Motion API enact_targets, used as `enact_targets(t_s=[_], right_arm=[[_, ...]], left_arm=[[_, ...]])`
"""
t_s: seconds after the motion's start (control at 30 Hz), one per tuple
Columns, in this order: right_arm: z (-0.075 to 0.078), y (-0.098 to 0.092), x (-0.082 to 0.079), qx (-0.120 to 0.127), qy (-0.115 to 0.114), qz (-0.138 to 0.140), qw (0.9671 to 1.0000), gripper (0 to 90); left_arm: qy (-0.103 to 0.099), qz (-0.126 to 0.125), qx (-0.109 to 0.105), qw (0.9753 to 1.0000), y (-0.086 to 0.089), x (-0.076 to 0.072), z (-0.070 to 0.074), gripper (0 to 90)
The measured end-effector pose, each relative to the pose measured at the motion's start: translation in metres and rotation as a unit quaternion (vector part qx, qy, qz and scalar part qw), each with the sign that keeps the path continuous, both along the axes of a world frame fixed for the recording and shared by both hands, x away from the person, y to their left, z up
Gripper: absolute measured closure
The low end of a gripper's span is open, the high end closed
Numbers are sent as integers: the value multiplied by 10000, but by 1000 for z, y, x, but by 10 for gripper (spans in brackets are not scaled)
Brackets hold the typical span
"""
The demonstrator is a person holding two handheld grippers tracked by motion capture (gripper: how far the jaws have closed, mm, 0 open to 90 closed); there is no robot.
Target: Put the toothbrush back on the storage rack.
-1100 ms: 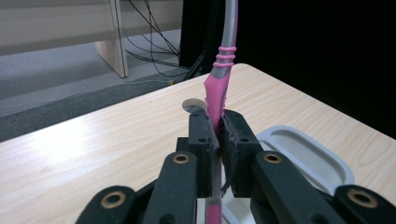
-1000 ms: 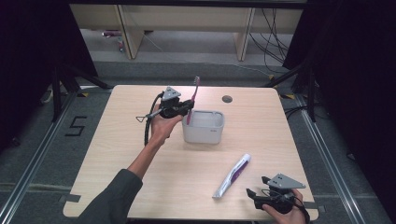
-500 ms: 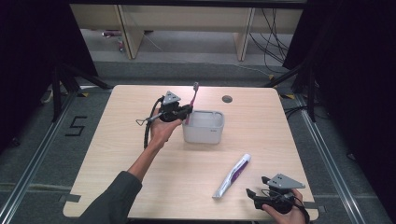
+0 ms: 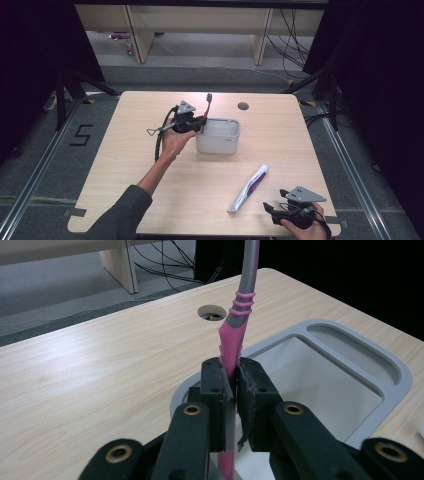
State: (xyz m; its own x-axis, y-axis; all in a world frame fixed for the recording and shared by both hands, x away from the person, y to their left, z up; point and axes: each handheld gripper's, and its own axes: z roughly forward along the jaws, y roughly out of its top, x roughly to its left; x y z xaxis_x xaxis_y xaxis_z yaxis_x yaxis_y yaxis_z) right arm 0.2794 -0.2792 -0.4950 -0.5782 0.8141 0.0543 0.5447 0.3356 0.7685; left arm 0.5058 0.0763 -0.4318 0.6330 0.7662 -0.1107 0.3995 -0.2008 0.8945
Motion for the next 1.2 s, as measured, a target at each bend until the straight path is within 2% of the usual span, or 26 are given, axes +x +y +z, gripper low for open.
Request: enact_targets(t_s=[0.13, 0.17, 0.2, 0.53, 0.73, 0.77, 0.8, 0.83, 0.9, 0.97, 1.07, 1.2], right_arm=[[0, -1, 0, -92, -86, -33, 9999, 240], [0, -1, 0, -83, -73, -33, 9999, 240], [0, 0, 0, -69, -67, -27, 9999, 239], [0, 0, 0, -90, -79, -45, 9999, 239], [0, 0, 0, -84, -83, -38, 9999, 240], [0, 0, 0, -97, -85, -46, 9999, 240], [0, 1, -1, -10, -6, -82, 10000, 239], [0, 1, -1, -23, -15, -78, 10000, 239], [0, 1, -1, -23, -15, -80, 10000, 239], [0, 0, 0, -96, -85, -46, 9999, 239], [0, 0, 0, -72, -62, -30, 9999, 239], [0, -1, 0, -76, -78, -38, 9999, 239]], left_arm=[[37, -11, 34, 10000, 1, -1, 1, 814], [38, -54, 103, 9999, 2, -2, 2, 814], [38, -34, 57, 10000, 1, -2, 2, 815], [132, -3, 137, 9998, 3, -2, 1, 815], [136, 13, 151, 9998, 2, -2, 1, 798], [115, 17, 191, 9998, 2, -2, 1, 798], [124, -6, 247, 9996, 2, -2, 2, 797], [113, 14, 181, 9998, 1, -2, 1, 797], [103, 13, 208, 9997, 1, -2, 1, 796], [100, 29, 237, 9997, 1, -2, 2, 780], [73, 30, 247, 9997, 3, -2, 3, 755], [100, 122, 174, 9997, 5, -3, 5, 670]])
